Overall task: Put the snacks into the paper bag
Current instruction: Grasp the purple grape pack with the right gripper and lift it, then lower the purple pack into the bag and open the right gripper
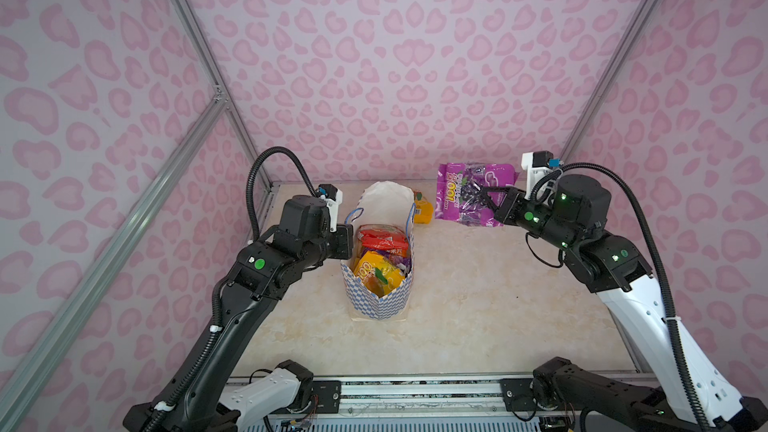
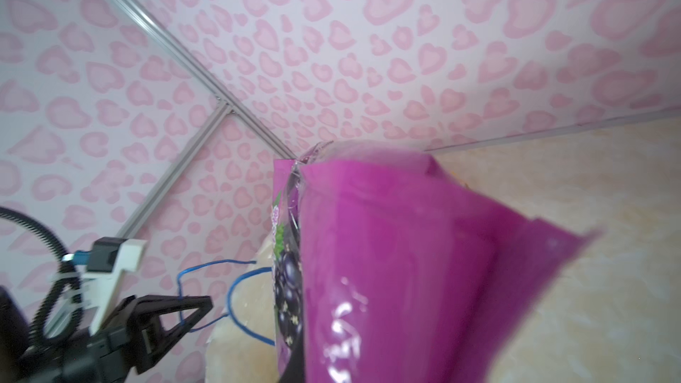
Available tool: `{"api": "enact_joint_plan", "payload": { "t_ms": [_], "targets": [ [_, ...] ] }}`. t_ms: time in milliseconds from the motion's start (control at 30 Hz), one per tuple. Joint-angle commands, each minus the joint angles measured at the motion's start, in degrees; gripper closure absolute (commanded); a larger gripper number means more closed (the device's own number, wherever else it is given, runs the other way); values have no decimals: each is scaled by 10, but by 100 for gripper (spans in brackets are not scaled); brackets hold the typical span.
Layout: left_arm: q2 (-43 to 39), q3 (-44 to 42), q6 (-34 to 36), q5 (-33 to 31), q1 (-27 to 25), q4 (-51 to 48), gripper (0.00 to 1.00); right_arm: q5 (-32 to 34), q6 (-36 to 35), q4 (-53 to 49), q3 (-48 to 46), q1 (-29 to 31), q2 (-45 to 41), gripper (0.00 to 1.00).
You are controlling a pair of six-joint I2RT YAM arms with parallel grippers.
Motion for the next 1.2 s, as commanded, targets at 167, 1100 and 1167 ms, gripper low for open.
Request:
{"api": "enact_joint_plan", "payload": {
  "t_ms": [167, 1100, 1167],
  "targets": [
    [-19, 4, -14, 0, 0, 9, 97, 100, -64, 32, 172, 155, 150, 100],
    [-31, -13, -15, -34, 0, 15, 97, 359, -71, -148, 280, 291, 399, 100],
    [-31, -11, -14, -35, 0, 14, 97, 329, -64, -154, 300, 284, 422, 85]
  ]
}}
